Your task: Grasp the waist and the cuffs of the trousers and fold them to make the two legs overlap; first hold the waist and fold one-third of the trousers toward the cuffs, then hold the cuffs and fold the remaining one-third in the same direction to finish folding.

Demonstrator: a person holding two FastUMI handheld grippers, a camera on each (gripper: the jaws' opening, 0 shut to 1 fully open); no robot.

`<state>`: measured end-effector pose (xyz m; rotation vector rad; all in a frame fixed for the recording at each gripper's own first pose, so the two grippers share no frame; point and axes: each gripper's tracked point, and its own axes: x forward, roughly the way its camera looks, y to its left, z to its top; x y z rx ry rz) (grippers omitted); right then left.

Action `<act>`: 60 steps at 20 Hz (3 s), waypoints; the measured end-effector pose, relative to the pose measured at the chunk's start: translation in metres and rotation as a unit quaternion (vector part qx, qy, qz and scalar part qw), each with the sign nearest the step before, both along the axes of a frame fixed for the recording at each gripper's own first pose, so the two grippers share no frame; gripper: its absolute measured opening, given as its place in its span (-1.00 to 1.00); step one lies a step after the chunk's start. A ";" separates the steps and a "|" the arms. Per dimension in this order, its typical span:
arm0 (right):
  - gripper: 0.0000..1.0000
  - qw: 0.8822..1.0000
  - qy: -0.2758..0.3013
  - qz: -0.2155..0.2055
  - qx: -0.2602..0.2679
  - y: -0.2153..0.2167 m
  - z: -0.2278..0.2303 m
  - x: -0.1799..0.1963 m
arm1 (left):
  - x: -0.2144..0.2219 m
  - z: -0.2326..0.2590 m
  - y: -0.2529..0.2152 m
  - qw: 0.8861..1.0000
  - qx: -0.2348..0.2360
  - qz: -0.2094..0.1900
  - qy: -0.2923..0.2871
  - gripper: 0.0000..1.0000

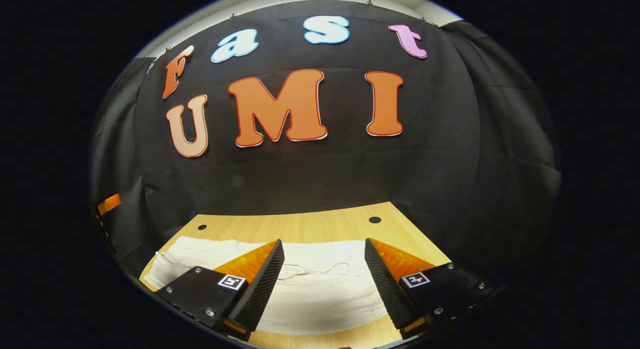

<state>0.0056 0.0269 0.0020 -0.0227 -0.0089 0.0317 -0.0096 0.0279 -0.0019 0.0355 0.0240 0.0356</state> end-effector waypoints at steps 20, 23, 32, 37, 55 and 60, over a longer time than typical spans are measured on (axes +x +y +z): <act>0.97 0.936 0.169 -0.044 0.306 -0.054 -0.113 0.034 | 0.011 -0.026 0.006 0.999 -0.024 0.008 0.031 0.96; 0.97 0.899 0.214 -0.072 0.376 -0.070 -0.158 0.030 | 0.012 -0.032 0.010 0.999 -0.022 0.013 0.038 0.95; 0.97 0.825 0.296 -0.137 0.461 -0.096 -0.250 0.026 | 0.022 -0.048 0.019 0.997 -0.031 0.026 0.065 0.96; 0.97 0.796 0.322 -0.146 0.491 -0.092 -0.272 0.037 | 0.024 -0.051 0.027 0.997 -0.025 0.035 0.071 0.95; 0.67 0.787 0.353 -0.144 0.485 -0.076 -0.279 0.090 | 0.035 -0.069 0.053 0.990 -0.079 0.067 0.097 0.96; -0.47 0.778 0.369 -0.151 0.486 -0.075 -0.292 0.094 | 0.019 -0.085 0.067 0.980 -0.134 0.083 0.121 0.90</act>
